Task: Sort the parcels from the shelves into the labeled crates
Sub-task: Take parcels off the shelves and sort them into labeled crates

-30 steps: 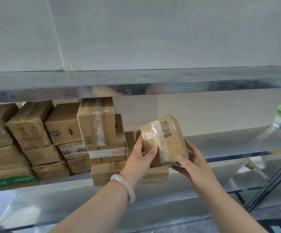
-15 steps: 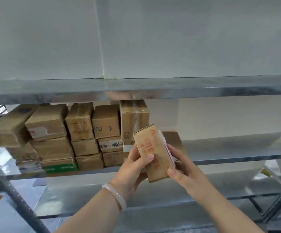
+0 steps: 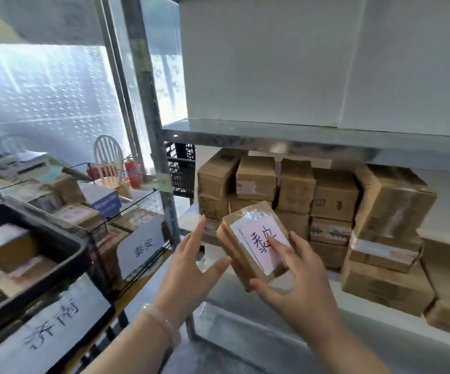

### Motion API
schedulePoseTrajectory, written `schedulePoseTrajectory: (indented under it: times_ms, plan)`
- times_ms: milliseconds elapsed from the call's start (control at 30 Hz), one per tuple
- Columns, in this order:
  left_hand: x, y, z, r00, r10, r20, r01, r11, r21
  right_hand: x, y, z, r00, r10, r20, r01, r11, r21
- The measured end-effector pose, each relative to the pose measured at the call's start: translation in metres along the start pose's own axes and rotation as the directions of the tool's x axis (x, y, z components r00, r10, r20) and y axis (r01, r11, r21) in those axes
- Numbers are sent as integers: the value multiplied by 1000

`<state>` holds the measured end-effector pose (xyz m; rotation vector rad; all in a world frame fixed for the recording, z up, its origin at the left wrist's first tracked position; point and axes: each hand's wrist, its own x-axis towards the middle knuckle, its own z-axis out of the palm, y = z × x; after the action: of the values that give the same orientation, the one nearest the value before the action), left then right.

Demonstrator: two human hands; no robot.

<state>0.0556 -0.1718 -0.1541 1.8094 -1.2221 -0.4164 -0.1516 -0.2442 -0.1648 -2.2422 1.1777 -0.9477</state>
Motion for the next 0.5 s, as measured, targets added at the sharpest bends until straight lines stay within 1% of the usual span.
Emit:
schedulePoseTrajectory:
  times_ms: [100,200,333,400,500]
  plan:
    - [-15,-41,-55,991,49,-125,-14,964,267,7,-41,49,996,-58,70,55,998,39]
    - [-31,-70,-99,970,35,-242,73,904,422,13,-74,92,982,-136,131,124,988,92]
    - [-38,-95,-149,933,69,-353,154,810,566,39,-109,137,960,-207,191,176,970,166]
    - [-37,-107,-171,922,49,-383,203,783,588,57,-124,159,949,-242,202,206,961,183]
    - [-29,-128,-198,915,15,-402,261,738,622,88,-145,193,947,-250,200,199,949,245]
